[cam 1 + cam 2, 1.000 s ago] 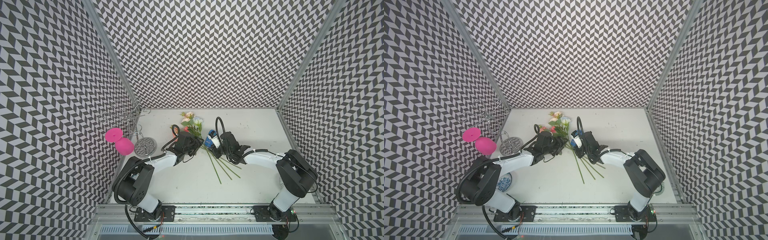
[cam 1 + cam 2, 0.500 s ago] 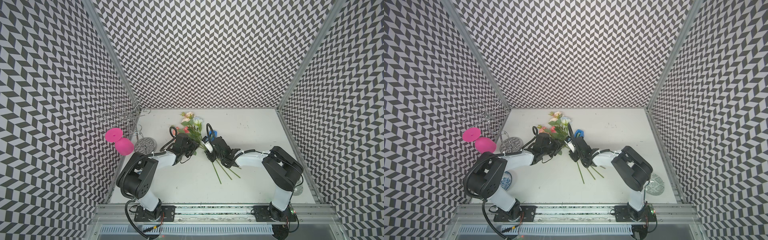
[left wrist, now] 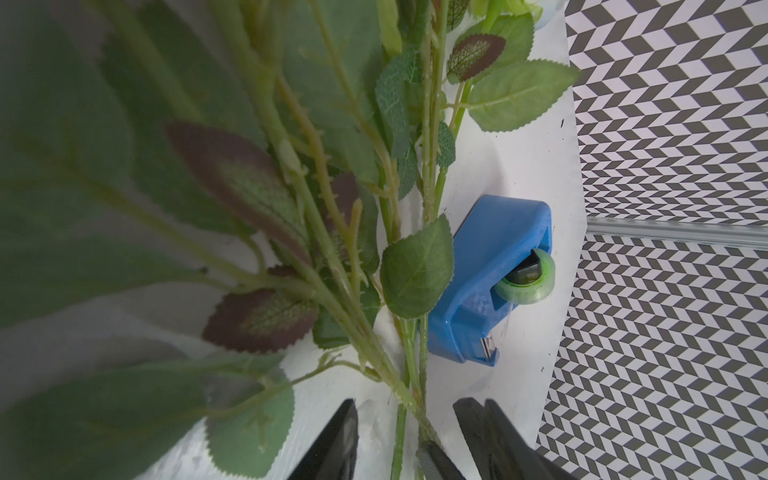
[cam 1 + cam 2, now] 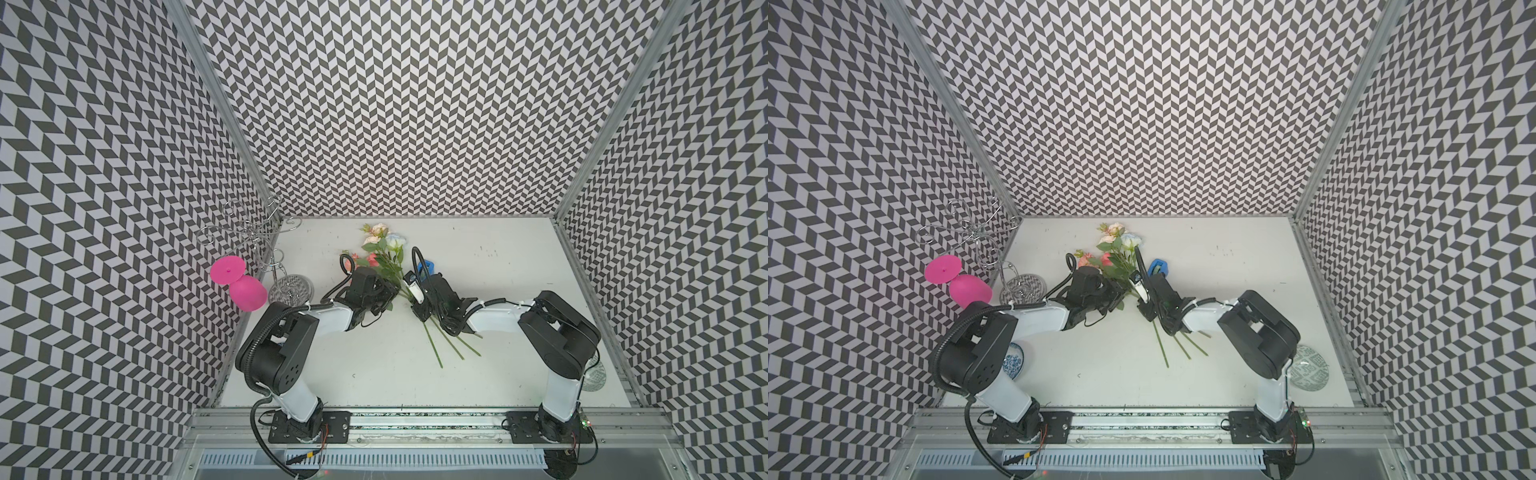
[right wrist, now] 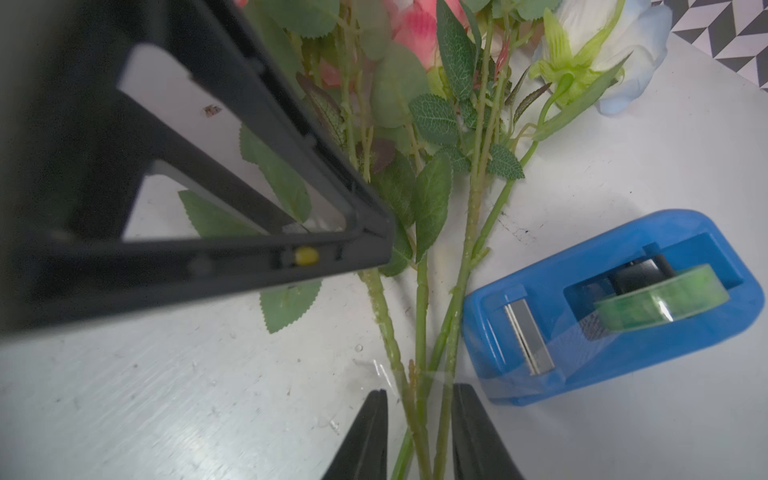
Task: Wrap bouquets with tape
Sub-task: Adjust the unwrapped bouquet at the center of the board.
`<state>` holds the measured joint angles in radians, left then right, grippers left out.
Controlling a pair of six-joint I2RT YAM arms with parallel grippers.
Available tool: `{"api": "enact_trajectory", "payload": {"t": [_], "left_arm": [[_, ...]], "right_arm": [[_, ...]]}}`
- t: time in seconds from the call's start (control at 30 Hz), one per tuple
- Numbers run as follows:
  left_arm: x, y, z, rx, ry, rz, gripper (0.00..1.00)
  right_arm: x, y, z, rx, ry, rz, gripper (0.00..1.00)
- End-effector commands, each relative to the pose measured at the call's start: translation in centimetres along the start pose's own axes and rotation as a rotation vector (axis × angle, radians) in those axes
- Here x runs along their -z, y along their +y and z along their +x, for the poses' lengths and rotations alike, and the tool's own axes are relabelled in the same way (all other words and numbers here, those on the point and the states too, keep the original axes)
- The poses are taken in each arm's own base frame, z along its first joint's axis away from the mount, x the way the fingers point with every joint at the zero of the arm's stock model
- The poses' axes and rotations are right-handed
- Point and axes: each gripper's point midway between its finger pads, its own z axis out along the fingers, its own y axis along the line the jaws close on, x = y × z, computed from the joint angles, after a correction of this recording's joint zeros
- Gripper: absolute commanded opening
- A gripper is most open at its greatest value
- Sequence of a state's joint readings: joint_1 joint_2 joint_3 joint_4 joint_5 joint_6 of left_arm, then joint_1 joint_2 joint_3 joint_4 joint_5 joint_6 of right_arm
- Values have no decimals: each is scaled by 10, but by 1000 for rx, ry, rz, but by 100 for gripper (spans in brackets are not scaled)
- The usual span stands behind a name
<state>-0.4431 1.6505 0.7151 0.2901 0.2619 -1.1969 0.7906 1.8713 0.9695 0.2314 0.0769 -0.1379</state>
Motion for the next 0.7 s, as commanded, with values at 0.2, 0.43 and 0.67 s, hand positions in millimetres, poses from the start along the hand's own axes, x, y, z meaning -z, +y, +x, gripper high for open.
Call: {"api": "enact_trajectory", "payload": {"t": [0.2, 0.43, 0.67], "left_arm": [[-7, 4, 3, -8, 20, 8, 49], [-9, 5, 3, -6, 24, 10, 48], [-9, 3, 3, -12, 24, 13, 48]], "right_arm": [[-15, -9, -10, -6, -29, 74, 29], [-23, -11, -1, -2, -4, 96, 28], [-29, -13, 7, 6, 24, 110, 27]]}}
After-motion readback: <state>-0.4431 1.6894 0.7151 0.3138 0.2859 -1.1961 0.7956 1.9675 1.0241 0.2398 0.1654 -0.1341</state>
